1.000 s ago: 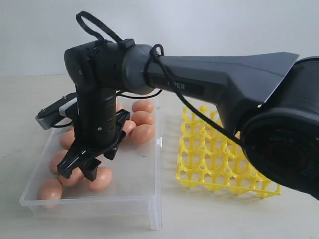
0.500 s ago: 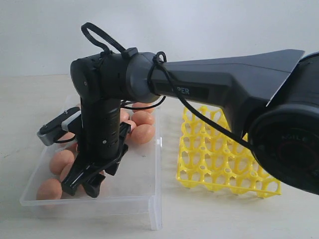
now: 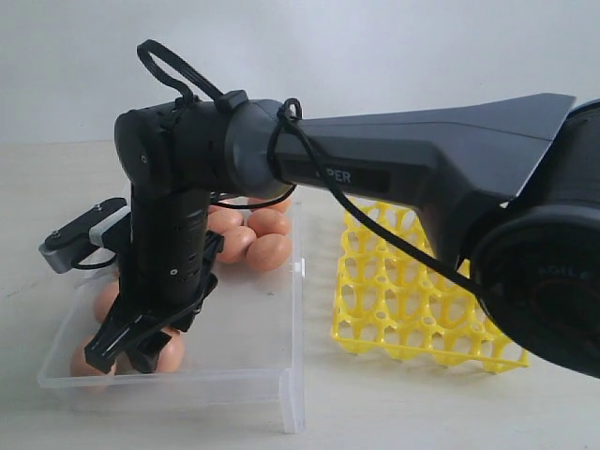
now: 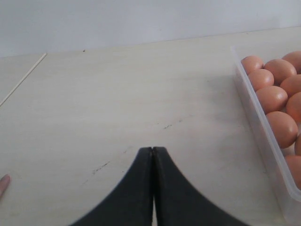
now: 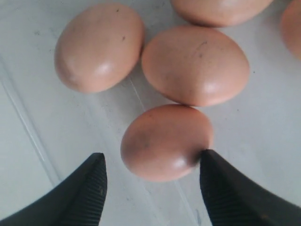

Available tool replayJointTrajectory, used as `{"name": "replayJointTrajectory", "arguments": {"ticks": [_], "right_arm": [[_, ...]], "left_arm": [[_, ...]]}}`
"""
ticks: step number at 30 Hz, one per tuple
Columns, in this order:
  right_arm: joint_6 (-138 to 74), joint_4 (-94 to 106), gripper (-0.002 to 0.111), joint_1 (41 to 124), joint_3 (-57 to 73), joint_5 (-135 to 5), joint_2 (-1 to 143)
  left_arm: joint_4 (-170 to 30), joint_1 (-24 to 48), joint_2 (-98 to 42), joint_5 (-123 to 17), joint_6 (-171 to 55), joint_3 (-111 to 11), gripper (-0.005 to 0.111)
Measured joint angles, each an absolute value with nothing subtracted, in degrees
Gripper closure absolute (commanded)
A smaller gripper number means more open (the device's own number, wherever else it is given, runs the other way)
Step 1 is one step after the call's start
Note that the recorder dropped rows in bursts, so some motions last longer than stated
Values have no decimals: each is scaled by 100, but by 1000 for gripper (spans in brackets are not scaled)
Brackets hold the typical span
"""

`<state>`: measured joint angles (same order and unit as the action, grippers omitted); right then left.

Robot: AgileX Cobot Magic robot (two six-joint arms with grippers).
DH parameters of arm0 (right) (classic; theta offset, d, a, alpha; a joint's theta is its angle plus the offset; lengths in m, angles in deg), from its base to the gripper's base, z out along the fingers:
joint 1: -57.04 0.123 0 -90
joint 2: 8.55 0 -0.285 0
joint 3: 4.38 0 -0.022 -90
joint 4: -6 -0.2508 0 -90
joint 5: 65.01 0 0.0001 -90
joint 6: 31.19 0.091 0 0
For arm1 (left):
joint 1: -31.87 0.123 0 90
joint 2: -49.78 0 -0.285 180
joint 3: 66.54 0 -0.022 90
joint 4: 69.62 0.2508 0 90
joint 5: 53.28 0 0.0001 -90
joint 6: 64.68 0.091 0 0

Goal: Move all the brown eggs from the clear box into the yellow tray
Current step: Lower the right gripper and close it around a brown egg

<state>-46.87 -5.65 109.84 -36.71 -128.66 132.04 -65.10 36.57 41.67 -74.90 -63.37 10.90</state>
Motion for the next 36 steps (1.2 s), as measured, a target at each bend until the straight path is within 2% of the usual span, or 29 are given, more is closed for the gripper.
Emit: {"name": "replayJointTrajectory", "arguments": {"ticks": [25, 36], "right_arm": [[-2678, -594, 54, 10818, -3671, -12455, 13609], [-2533, -604, 54, 10794, -3671, -12175, 13622]], "left_arm": [[-6510, 3657, 4167, -7490, -6337, 1090, 107], [-6510, 3657, 4167, -7490, -6337, 1090, 107]]}}
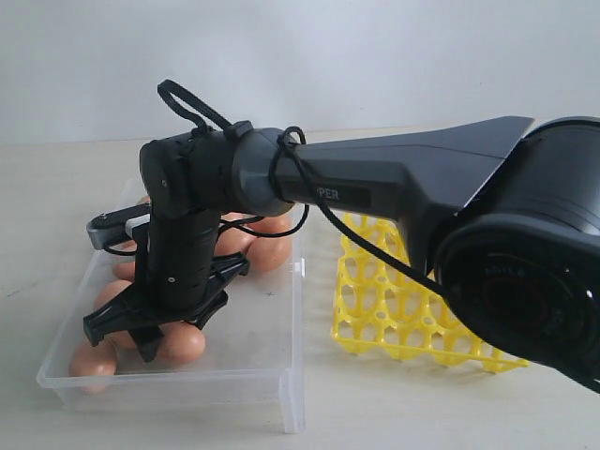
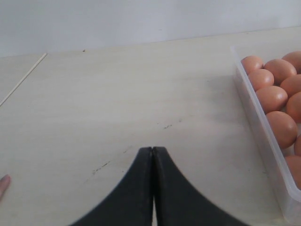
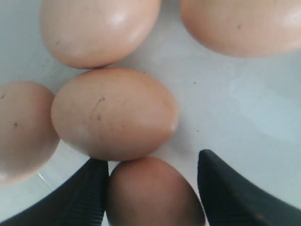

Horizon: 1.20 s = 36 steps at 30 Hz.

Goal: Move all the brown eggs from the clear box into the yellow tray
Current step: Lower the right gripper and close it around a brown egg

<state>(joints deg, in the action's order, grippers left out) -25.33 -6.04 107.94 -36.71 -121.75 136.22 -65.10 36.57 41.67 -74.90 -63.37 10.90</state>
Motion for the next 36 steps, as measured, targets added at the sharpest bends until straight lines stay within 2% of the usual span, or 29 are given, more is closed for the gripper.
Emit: {"name": "replayJointTrajectory", "arguments": {"ticks": [33, 36], "right_arm": [[-3721, -508, 54, 10794, -3671, -12445, 13622], [-3806, -505, 62, 10794, -3671, -12375, 13622]], "left_arm": [[-6510, 3657, 4167, -7490, -6337, 1090, 107], [-6510, 3657, 4167, -7490, -6337, 1090, 107]]}}
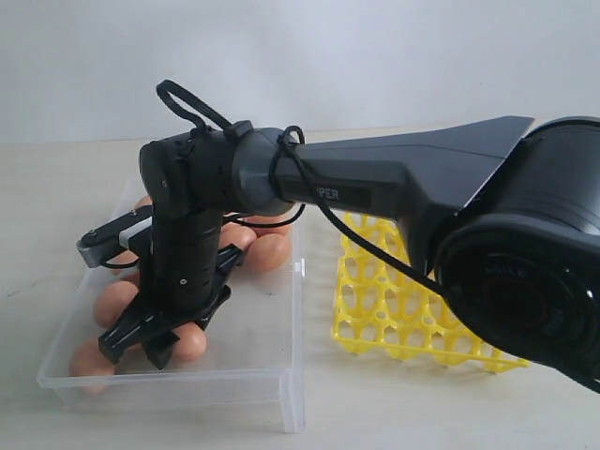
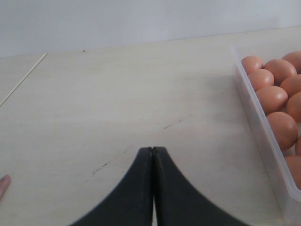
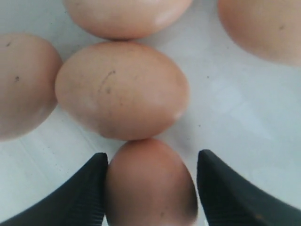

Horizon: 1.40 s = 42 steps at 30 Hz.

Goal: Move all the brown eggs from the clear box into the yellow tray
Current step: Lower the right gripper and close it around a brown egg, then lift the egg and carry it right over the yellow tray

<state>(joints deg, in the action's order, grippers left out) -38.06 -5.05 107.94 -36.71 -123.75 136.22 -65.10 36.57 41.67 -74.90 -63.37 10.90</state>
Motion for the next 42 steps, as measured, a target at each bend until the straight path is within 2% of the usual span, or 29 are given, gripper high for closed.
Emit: {"name": "replayJointTrajectory", "arguments": {"ticks": [2, 4, 5, 17, 23, 29, 42], "right_arm": [[-3890, -505, 81, 10794, -3671, -12354, 13622], [-3982, -495, 106, 10794, -3671, -12342, 13622], [-4056, -495, 108, 10794, -3671, -12342, 13622], [-4455, -482, 108, 10794, -3671, -12189, 13321], [-4585, -545, 108, 10794, -3384, -11465, 12673], [-4620, -592, 108, 10784, -2048, -9833, 11688], [-4608, -1338, 108, 10160, 2074, -5039, 9345]], "left_arm": [[-6510, 3657, 4167, -7490, -6337, 1090, 107], [-6510, 3657, 4167, -7490, -6337, 1090, 107], [-6510, 3657, 4167, -7490, -6337, 1090, 107], [-6510, 3657, 4167, -7490, -6337, 1090, 107], [-6510, 3657, 4167, -7490, -6337, 1090, 107], [-6510, 3657, 4167, -7490, -6337, 1090, 107], [-6510, 3657, 4167, -7490, -6337, 1090, 107]]}}
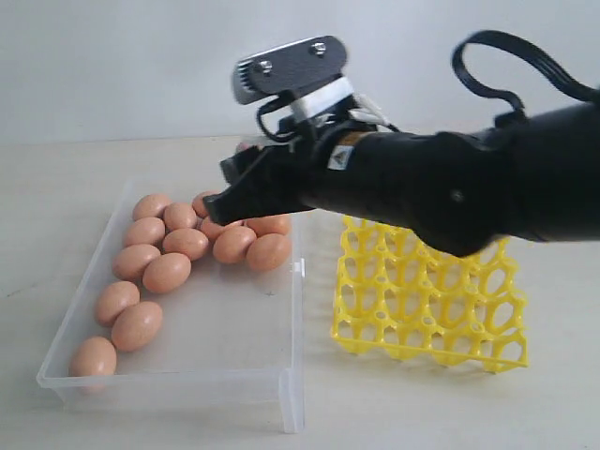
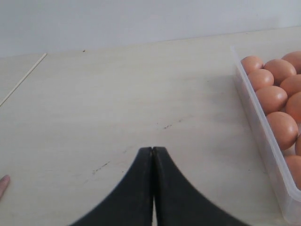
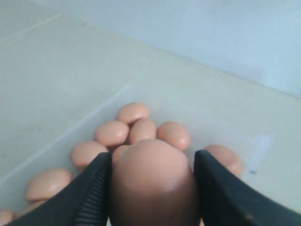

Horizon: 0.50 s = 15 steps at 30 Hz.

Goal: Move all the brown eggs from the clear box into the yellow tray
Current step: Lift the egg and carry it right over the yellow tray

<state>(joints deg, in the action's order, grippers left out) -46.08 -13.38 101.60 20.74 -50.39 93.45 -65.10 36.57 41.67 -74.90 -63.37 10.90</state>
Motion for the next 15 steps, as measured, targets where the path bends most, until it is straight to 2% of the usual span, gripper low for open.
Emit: {"name": "replayJointTrajectory", "arguments": {"ticks": [6, 15], "right_arm": [[-4608, -1485, 108, 9790, 2772, -3986, 9232], [-4516, -1485, 108, 9089, 2834, -3266, 9405]], "left_arm": [[-6510, 3657, 4167, -7490, -6337, 1090, 107], [-6510, 3657, 4167, -7490, -6337, 1090, 107]]}}
